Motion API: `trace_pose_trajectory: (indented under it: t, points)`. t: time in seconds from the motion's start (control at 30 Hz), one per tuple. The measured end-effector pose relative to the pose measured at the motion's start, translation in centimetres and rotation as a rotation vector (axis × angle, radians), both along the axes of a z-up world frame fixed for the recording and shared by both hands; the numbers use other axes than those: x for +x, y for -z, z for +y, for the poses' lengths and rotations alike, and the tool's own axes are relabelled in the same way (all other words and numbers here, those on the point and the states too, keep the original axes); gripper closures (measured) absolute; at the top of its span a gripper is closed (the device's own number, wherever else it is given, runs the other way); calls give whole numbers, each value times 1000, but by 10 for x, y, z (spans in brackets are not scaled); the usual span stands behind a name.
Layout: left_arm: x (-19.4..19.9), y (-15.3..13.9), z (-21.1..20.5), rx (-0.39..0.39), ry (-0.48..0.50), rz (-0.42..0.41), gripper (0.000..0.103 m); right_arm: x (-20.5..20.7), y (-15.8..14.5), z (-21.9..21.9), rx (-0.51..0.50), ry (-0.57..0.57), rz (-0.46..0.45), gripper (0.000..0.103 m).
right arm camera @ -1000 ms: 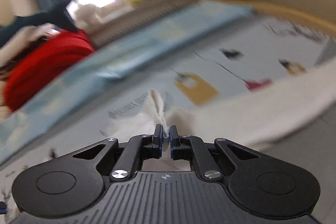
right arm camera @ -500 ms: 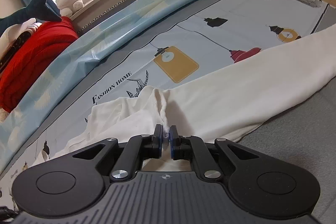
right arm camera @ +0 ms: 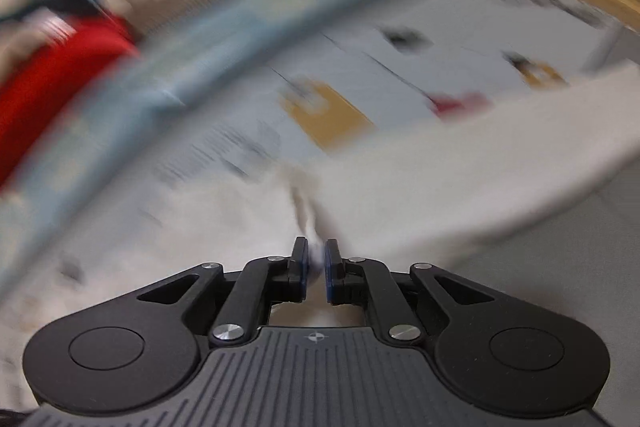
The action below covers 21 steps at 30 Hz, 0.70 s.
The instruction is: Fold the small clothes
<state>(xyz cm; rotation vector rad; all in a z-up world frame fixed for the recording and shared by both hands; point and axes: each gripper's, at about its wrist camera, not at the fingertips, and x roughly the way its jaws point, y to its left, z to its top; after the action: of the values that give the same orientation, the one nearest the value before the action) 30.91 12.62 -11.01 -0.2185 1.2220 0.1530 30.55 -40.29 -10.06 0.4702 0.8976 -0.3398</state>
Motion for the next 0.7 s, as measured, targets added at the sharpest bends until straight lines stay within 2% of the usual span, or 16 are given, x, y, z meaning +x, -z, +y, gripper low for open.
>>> trace_pose_trajectory:
  t: [0.03, 0.07, 0.17, 0.23, 0.27, 0.3, 0.33, 0.37, 0.4, 0.43, 0.5, 0.57, 0.63, 0.7]
  points:
    - [0, -2, 2, 13, -9, -12, 79, 0, 4, -3, -55, 48, 48, 91]
    - [-1, -8, 5, -4, -27, -46, 79, -3, 4, -5, -94, 82, 42, 91]
    - [-4, -24, 9, -125, -39, -130, 79, -8, -17, 1, -101, 31, -114, 91]
    - [-4, -24, 3, -150, -11, -137, 79, -9, -25, 10, -23, -73, -199, 89]
    - [-2, -20, 0, -153, -1, -119, 79, -6, -22, 12, 29, -112, -195, 88]
    - [-1, -10, -3, -153, 4, -73, 79, -2, -15, 14, 71, -139, -156, 82]
    - [1, 1, -4, -148, 1, -23, 79, 4, -3, 15, 95, -157, -74, 77]
    - [2, 12, -4, -143, -8, 24, 79, 8, 12, 15, 91, -158, 27, 77]
    - [2, 17, -4, -147, -17, 36, 80, 8, 23, 13, 84, -138, 90, 81]
    - [2, 17, -4, -154, -28, 37, 80, 6, 26, 7, 105, -112, 88, 83]
    - [3, 4, -8, -149, -36, -3, 78, 4, 17, -6, 144, -61, 47, 82]
    - [4, -13, -17, -130, -11, -62, 74, -1, -3, -16, 52, -17, -39, 75]
    - [6, -23, -28, -135, 12, -97, 71, -8, -14, -32, -23, 46, -88, 69]
    - [7, -24, -39, -157, 28, -93, 71, -15, -16, -55, -14, 119, -108, 69]
